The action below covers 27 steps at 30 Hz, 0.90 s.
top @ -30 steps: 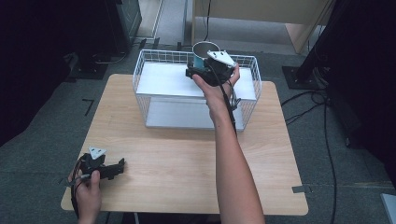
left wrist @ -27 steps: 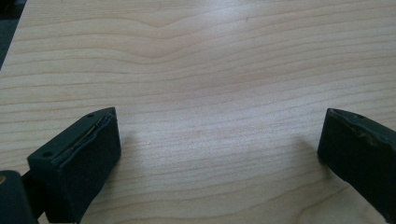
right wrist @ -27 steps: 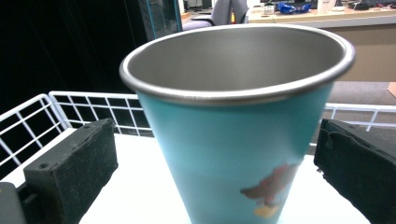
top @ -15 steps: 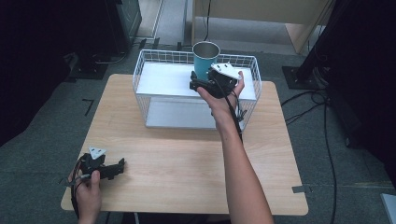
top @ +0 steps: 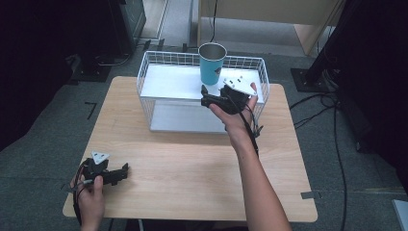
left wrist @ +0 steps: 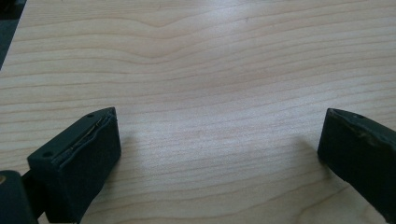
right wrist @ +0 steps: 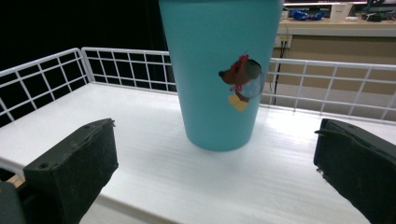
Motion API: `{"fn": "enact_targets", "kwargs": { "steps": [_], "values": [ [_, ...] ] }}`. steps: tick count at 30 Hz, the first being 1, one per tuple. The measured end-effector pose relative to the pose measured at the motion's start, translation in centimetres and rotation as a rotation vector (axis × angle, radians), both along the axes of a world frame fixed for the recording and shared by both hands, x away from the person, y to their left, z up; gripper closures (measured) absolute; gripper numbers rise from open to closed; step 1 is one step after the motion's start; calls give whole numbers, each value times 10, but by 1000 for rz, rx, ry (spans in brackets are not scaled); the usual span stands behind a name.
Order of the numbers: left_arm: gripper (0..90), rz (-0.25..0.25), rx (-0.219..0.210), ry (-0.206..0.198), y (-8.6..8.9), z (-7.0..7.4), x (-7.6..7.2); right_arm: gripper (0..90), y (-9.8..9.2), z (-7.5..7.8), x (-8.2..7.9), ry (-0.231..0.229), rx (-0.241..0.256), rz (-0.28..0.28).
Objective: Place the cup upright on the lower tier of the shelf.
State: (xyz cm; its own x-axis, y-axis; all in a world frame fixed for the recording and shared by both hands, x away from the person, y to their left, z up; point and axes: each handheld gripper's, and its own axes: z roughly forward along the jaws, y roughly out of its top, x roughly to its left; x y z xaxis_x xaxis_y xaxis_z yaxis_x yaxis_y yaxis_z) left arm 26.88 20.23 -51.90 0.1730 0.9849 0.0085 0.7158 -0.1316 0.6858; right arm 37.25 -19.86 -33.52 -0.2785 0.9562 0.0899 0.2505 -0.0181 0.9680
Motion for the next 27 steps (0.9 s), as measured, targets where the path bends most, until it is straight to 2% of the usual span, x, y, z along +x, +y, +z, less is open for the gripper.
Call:
{"fn": "enact_targets", "kwargs": {
  "steps": [9,17,27],
  "values": [
    [0,0,0,0,0,0,0,0,-21,-12,-27,-10,-11,-4],
    [0,0,0,0,0,0,0,0,-42,-28,-43,2,-20,-26],
    [0,0,0,1,0,0,0,0,-68,-38,-61,7,-22,-35]
  ]
}}
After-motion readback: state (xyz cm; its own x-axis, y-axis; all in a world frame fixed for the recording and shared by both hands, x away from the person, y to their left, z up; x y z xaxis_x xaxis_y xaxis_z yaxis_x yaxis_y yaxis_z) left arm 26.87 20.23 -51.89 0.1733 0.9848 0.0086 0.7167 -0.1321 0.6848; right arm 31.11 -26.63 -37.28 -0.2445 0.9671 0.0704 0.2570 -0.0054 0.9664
